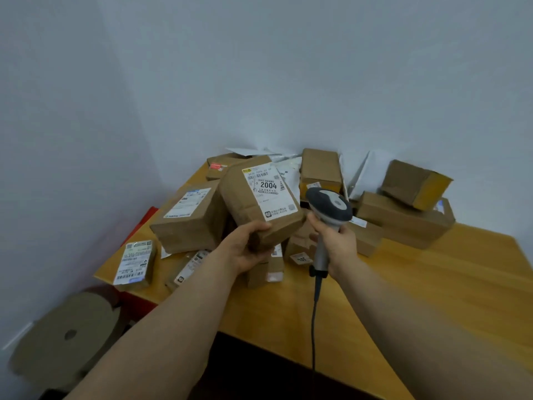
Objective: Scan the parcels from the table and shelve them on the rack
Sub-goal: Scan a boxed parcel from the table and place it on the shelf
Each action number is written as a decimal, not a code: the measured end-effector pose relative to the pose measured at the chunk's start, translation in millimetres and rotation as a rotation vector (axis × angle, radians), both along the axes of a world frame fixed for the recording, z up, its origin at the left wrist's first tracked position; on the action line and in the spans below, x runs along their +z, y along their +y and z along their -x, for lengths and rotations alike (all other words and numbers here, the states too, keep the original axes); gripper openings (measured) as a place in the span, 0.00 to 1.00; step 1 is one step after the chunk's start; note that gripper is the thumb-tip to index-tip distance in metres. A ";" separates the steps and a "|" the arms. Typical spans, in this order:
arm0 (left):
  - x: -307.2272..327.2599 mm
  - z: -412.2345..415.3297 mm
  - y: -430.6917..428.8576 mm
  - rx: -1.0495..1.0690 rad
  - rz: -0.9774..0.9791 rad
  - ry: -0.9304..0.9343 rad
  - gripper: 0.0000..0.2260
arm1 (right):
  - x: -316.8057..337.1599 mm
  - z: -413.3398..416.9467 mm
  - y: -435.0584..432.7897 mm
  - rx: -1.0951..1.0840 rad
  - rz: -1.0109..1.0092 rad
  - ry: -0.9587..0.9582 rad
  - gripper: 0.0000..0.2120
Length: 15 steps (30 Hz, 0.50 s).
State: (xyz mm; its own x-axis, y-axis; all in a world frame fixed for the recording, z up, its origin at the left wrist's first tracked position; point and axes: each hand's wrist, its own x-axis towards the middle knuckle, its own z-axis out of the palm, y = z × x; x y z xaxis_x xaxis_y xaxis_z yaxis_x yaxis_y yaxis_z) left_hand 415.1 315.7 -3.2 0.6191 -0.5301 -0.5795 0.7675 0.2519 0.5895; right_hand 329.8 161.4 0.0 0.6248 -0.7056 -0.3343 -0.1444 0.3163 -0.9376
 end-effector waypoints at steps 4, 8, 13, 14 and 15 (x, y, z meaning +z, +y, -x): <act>11.8 41.6 -5.6 -0.167 -0.009 -0.123 0.22 | 19.5 41.5 -26.0 0.014 -0.033 -0.061 0.14; 18.4 83.9 -18.4 -0.323 -0.029 -0.227 0.32 | 37.1 86.4 -48.1 0.028 -0.030 -0.128 0.20; 28.8 130.2 -39.8 -0.445 -0.158 -0.349 0.35 | 52.2 138.3 -71.1 0.111 -0.014 -0.178 0.12; 32.5 135.8 -43.0 -0.439 -0.174 -0.357 0.34 | 53.8 147.1 -75.3 0.120 -0.009 -0.180 0.12; 36.3 140.4 -45.8 -0.422 -0.185 -0.366 0.33 | 55.3 154.9 -78.8 0.128 0.000 -0.178 0.12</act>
State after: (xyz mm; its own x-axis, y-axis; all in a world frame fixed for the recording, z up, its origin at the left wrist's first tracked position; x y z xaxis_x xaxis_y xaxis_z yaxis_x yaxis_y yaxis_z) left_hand 274.7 269.9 33.0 0.5534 -0.6848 -0.4742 0.5176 -0.1633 0.8399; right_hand 175.0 82.6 55.4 0.7587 -0.6165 -0.2107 -0.0153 0.3065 -0.9517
